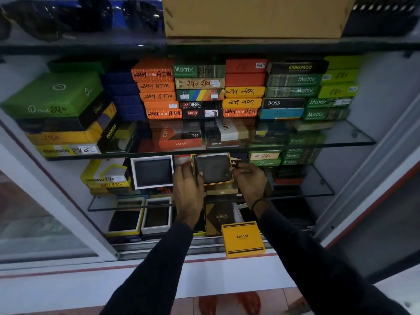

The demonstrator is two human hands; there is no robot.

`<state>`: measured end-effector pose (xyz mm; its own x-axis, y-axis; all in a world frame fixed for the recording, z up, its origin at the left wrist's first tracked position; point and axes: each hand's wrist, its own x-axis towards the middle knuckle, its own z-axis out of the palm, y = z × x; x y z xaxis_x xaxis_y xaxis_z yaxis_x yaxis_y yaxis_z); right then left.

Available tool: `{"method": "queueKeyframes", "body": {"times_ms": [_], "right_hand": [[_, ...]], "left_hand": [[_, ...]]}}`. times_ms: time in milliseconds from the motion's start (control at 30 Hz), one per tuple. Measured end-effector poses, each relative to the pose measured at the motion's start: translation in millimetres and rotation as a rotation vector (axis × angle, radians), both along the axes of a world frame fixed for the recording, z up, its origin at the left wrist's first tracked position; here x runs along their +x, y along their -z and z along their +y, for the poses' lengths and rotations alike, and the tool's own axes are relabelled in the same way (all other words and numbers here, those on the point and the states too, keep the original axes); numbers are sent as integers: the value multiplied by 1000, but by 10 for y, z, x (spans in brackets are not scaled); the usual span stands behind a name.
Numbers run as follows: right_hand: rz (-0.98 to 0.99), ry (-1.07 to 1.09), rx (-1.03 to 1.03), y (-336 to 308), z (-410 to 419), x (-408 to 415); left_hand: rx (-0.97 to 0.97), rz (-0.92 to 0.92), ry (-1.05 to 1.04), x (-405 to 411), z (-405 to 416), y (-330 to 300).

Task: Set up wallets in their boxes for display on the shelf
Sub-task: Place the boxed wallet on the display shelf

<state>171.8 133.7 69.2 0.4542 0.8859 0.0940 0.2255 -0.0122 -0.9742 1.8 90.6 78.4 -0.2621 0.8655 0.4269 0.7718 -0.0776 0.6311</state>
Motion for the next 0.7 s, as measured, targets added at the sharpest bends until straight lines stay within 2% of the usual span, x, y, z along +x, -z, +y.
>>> {"method": "queueKeyframes", "body": {"times_ms": [100, 200, 300, 400, 467, 567, 700], "right_hand": [[-121, 95, 162, 271, -429, 169], [-265, 155, 149, 639, -856, 378], [-351, 135, -115, 965, -1189, 624], [-454, -26, -571, 1196, -1351, 823], [-278, -99, -755, 1187, -1393, 878], [162, -119, -800, 1102, -1409, 970], [360, -267, -871, 1016, -1459, 1051]], "left_hand": [[194, 44, 77, 150, -382, 299], [160, 76, 249, 307, -733, 727], [-77, 192, 456, 480, -910, 1111], [-376, 408, 551, 713, -894, 1291], [-475, 489, 580, 896, -807, 1309], [-565, 577, 624, 1169, -636, 1311], [-605, 703, 617, 1379, -452, 1289]]}}
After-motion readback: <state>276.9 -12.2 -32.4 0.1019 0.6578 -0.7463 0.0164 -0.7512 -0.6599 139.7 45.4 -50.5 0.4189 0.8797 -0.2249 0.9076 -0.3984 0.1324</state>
